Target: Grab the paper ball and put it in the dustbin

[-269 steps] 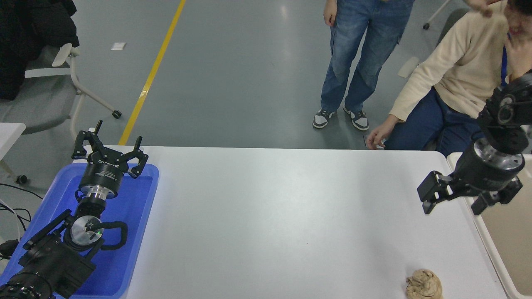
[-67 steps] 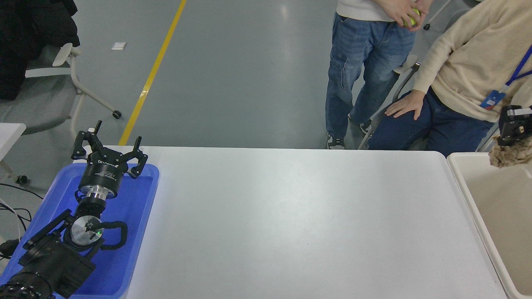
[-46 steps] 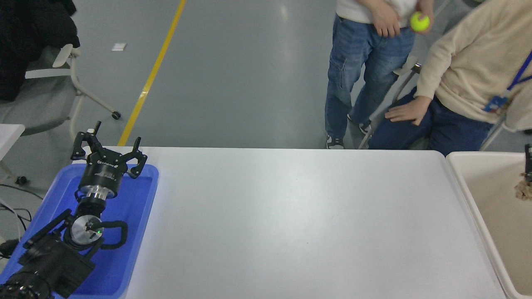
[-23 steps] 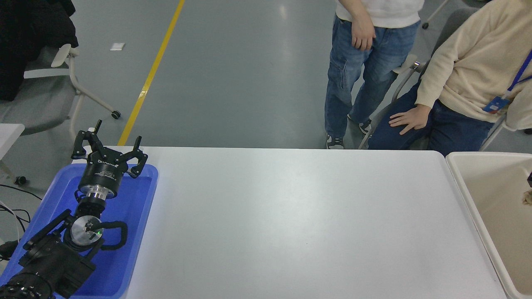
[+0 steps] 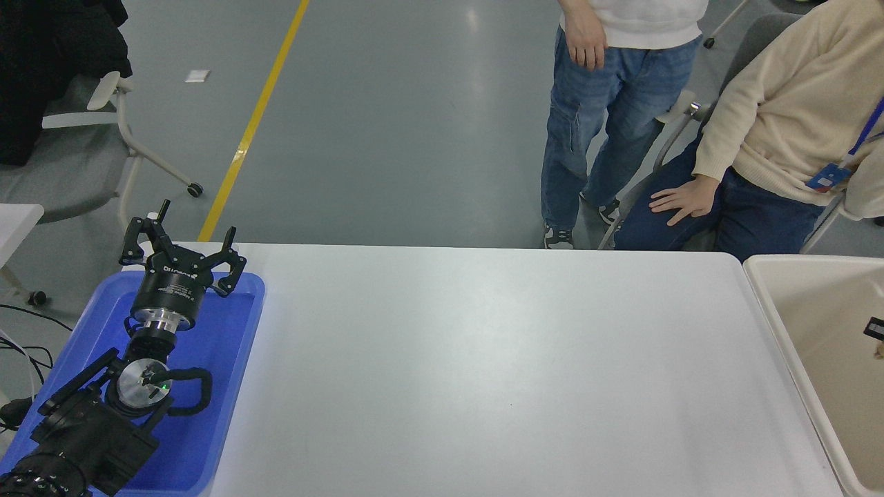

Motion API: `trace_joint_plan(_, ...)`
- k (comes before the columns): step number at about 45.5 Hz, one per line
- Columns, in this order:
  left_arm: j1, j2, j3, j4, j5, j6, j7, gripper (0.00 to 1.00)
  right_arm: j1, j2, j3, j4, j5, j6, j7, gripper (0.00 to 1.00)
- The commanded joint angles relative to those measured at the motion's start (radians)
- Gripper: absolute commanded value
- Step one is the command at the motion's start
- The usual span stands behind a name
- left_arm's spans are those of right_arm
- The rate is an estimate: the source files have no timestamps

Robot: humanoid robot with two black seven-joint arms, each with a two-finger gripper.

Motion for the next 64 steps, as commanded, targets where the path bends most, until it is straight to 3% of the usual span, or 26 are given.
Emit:
trace_joint_plan(1,0.000,0.000,0.000,0.000,0.001,-0.001,0.000,1.00,-0.037,0.022,0.008,-0.032,0.000,-0.029,-0.001,0.00)
trace_joint_plan(14,0.000,0.000,0.000,0.000,-0.001,0.000,0.000,1.00,-0.051,0.022,0.008,-0.032,0.000,-0.033,-0.001,0.02)
trace_joint_plan(19,0.000,0.000,0.000,0.000,0.001,0.000,0.000,1.00,-0.051,0.019,0.007,-0.032,0.000,-0.078,-0.001,0.45)
trace_joint_plan(23,0.000,0.000,0.000,0.000,-0.001,0.000,0.000,1.00,-0.051,0.019,0.007,-0.032,0.000,-0.127,0.001,0.68)
trace_joint_plan(27,0.000,0.000,0.000,0.000,0.001,0.000,0.000,1.00,-0.051,0.022,0.008,-0.032,0.000,-0.147,0.001,0.82)
trace_joint_plan(38,0.000,0.000,-0.001,0.000,0.001,-0.001,0.000,1.00,-0.034,0.014,0.054,-0.017,0.000,-0.147,0.003,0.89)
trace_joint_plan(45,0.000,0.000,0.000,0.000,0.001,-0.001,0.000,1.00,-0.037,-0.006,0.256,-0.003,0.000,-0.147,0.010,0.89)
trace_joint_plan(53,0.000,0.000,-0.001,0.000,-0.001,-0.001,0.000,1.00,-0.051,-0.038,0.836,0.063,0.000,-0.142,0.012,1.00)
trace_joint_plan(58,0.000,0.000,0.000,0.000,-0.001,-0.001,0.000,1.00,-0.072,-0.084,1.197,0.176,0.000,-0.133,0.012,1.00)
trace_joint_plan(64,0.000,0.000,0.000,0.000,-0.001,0.000,0.000,1.00,-0.161,-0.133,1.448,0.410,0.000,-0.132,0.010,1.00)
